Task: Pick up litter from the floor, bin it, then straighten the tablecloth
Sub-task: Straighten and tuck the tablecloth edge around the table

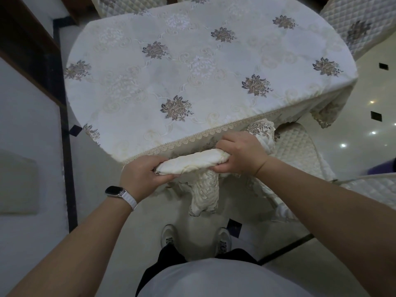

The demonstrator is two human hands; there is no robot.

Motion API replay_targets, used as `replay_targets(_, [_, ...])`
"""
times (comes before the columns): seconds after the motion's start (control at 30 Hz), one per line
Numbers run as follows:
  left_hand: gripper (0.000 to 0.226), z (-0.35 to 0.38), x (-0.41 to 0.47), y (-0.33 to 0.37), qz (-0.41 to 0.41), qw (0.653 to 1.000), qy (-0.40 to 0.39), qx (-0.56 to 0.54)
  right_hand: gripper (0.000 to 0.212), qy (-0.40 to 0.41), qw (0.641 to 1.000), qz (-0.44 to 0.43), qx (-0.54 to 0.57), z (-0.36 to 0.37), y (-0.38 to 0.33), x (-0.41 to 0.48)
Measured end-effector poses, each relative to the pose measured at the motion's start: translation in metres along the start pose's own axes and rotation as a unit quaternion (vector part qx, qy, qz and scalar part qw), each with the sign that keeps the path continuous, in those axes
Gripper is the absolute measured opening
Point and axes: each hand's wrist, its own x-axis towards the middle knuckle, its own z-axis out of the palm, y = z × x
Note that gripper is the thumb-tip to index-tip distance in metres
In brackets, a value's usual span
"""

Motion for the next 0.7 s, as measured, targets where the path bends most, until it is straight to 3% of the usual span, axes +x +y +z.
replay_targets(0.7, [0.042, 0.007, 0.015, 0.001, 0.002, 1.0, 0.009, 0.012, 0.048, -0.03, 1.0, -0.008, 0.002, 0.01, 0.02, 0.009])
